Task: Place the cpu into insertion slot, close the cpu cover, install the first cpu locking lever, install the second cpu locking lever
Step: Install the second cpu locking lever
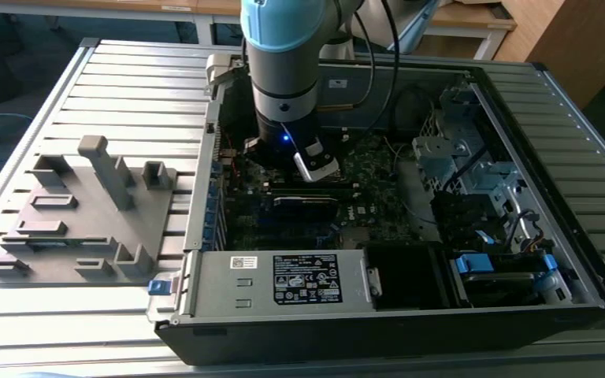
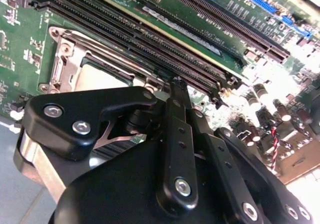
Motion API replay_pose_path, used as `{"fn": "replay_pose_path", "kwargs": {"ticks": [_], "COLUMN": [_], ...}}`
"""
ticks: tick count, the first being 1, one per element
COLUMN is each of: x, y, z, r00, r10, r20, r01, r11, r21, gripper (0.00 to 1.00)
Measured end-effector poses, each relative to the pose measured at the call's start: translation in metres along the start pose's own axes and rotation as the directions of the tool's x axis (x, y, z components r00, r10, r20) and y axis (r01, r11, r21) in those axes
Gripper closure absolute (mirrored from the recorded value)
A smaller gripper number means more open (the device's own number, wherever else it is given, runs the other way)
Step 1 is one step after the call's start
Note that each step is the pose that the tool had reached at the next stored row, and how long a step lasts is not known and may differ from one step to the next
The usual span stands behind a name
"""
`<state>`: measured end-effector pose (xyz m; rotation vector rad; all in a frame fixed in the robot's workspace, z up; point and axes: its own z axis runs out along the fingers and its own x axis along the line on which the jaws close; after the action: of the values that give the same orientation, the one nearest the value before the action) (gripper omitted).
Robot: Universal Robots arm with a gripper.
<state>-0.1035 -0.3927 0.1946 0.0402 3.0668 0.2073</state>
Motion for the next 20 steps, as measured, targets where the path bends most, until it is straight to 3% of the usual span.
{"fn": "replay_pose_path", "kwargs": {"ticks": [16, 18, 20], "x": [0.0005, 0.0004, 0.0000], "y": [-0.0005, -0.0002, 0.0005], "z": [0.0028, 0.0011, -0.0045], "r00": [1.0000, 1.0000, 1.0000], "r10": [0.000, 0.000, 0.000], "r20": [0.0000, 0.0006, 0.0002], "r01": [0.000, 0.000, 0.000], "r11": [1.0000, 1.0000, 1.0000], "r21": [0.0049, 0.0043, 0.0048], "gripper": [0.90, 0.90, 0.90]}}
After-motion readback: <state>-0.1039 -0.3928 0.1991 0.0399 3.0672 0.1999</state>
